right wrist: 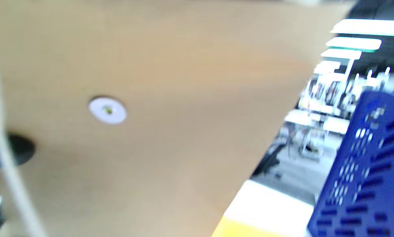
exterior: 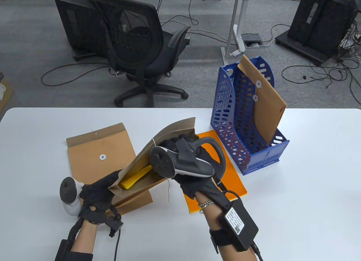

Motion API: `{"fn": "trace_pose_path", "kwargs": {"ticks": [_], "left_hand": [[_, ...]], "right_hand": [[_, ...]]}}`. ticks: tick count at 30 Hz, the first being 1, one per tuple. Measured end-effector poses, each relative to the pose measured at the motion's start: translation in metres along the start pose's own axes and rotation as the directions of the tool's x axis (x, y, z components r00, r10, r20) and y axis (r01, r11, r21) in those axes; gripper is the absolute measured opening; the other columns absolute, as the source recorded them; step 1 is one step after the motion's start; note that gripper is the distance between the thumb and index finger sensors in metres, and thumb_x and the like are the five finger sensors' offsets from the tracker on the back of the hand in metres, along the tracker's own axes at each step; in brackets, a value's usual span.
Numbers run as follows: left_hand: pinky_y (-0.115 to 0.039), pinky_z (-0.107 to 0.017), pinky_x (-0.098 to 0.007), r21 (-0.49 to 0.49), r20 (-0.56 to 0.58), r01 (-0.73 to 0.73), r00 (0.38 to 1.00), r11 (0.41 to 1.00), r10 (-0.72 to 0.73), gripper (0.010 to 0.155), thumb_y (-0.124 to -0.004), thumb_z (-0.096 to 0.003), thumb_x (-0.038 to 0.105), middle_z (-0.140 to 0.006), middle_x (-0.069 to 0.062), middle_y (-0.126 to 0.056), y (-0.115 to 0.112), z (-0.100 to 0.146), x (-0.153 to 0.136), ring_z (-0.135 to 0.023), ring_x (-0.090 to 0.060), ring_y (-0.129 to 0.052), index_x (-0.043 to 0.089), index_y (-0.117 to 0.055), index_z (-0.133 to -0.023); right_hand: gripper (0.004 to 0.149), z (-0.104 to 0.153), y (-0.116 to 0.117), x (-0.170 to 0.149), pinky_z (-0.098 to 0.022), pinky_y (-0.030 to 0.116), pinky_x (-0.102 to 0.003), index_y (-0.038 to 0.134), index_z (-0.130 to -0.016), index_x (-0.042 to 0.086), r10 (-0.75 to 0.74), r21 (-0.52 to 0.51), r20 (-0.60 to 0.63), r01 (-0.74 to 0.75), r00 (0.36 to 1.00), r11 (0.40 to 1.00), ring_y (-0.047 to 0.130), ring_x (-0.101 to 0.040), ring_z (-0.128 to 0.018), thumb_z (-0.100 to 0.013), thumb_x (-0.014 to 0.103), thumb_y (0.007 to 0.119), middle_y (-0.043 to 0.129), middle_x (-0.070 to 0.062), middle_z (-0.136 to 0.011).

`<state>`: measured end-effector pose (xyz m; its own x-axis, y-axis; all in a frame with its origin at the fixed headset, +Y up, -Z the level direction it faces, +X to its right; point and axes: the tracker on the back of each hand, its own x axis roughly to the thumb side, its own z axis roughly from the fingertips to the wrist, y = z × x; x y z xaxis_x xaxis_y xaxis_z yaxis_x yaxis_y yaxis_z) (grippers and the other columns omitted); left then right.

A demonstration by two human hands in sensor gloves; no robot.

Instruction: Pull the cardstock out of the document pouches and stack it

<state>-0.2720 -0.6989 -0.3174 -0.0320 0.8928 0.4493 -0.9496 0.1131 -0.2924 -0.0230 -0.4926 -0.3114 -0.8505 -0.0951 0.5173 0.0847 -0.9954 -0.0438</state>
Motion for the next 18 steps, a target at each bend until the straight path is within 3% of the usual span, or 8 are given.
{"fn": "trace_pose_path", "kwargs": {"ticks": [2, 8, 13, 17, 18], "left_hand": [[-0.075, -0.065, -0.045, -0.012, 0.01, 0.004, 1.0, 1.0, -0.004, 0.045, -0.083, -0.046, 0.029, -0.099, 0.005, -0.092, -0.003, -0.001, 0.003, -0.089, -0.017, -0.093, 0.047, -0.085, -0.087], [-0.074, -0.066, -0.047, -0.007, 0.014, 0.012, 1.0, 1.0, -0.012, 0.048, -0.084, -0.0459, 0.03, -0.1, 0.007, -0.091, -0.005, -0.003, 0.004, -0.091, -0.017, -0.092, 0.045, -0.082, -0.091], [-0.067, -0.071, -0.052, -0.064, -0.08, 0.143, 0.986, 0.988, -0.147, 0.058, -0.085, -0.0455, 0.035, -0.109, 0.005, -0.082, -0.003, -0.002, 0.0, -0.1, -0.021, -0.083, 0.044, -0.07, -0.1], [-0.074, -0.065, -0.048, -0.044, -0.101, 0.07, 0.992, 0.997, -0.074, 0.051, -0.085, -0.0458, 0.034, -0.1, 0.003, -0.091, 0.0, 0.001, -0.011, -0.091, -0.022, -0.092, 0.042, -0.078, -0.096], [-0.076, -0.063, -0.047, -0.035, -0.1, 0.057, 0.993, 0.998, -0.06, 0.051, -0.085, -0.0461, 0.033, -0.098, 0.003, -0.093, 0.001, 0.001, -0.012, -0.088, -0.022, -0.094, 0.041, -0.078, -0.096]], "right_hand": [[0.047, -0.006, 0.003, 0.003, -0.076, 0.065, -0.047, 0.083, -0.093, 0.03, -0.021, 0.077, 0.004, 0.021, 1.0, 0.997, 0.086, -0.025, -0.092, -0.048, 0.044, 0.078, 0.089, 0.002, -0.095], [0.041, -0.008, 0.0, 0.004, -0.068, 0.074, -0.045, 0.09, -0.086, 0.028, 0.013, 0.027, -0.001, -0.013, 1.0, 1.0, 0.094, -0.025, -0.082, -0.048, 0.038, 0.079, 0.097, 0.0, -0.085], [0.039, -0.002, -0.011, 0.002, -0.063, 0.077, -0.043, 0.092, -0.082, 0.028, 0.013, -0.056, 0.011, -0.013, 1.0, 0.998, 0.098, -0.024, -0.075, -0.047, 0.037, 0.079, 0.101, 0.0, -0.079], [0.038, 0.008, -0.024, 0.0, -0.062, 0.078, -0.043, 0.093, -0.082, 0.028, 0.009, -0.14, 0.018, -0.007, 1.0, 0.99, 0.099, -0.023, -0.073, -0.047, 0.036, 0.079, 0.101, 0.0, -0.078], [0.038, 0.013, -0.03, -0.001, -0.061, 0.078, -0.043, 0.093, -0.081, 0.028, 0.02, -0.211, 0.006, -0.019, 1.0, 0.977, 0.099, -0.023, -0.072, -0.047, 0.036, 0.079, 0.101, 0.001, -0.077]]}}
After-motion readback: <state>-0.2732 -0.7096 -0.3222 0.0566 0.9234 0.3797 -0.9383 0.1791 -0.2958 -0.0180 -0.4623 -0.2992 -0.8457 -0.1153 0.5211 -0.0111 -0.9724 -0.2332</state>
